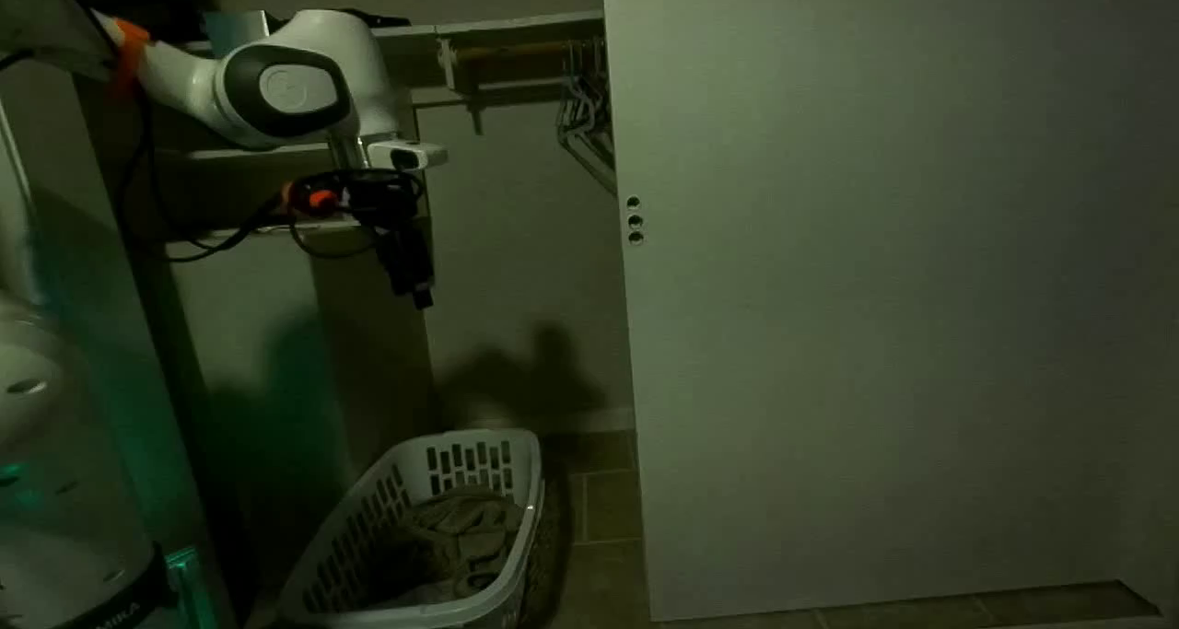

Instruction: Remove the black object from the bottom shelf and put it on the top shelf

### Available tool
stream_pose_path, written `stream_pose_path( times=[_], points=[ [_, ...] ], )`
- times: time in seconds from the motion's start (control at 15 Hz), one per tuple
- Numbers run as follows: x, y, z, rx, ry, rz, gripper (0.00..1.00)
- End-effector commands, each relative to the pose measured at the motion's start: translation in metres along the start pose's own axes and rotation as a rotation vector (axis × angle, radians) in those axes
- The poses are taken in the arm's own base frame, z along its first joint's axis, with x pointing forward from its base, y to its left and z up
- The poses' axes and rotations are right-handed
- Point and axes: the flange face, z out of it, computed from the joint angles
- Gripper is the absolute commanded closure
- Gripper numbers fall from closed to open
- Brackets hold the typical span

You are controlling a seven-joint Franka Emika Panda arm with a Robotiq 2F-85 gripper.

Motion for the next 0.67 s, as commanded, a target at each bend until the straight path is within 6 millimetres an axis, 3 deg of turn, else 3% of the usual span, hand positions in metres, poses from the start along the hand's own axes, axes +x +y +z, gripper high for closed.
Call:
stream_pose_path(
  times=[0.0, 0.2, 0.27, 0.4, 0.6],
  points=[
    [0.0, 0.0, -0.001, 0.0, -0.001, 0.0, 0.0],
    [0.0, 0.0, -0.001, 0.0, -0.001, 0.0, 0.0],
    [0.003, -0.007, -0.009, 0.006, 0.015, -0.028, 0.0],
    [0.007, -0.035, -0.033, -0.02, 0.086, -0.148, 0.0],
    [0.008, -0.096, -0.069, -0.019, 0.145, -0.302, 0.0]
  ],
)
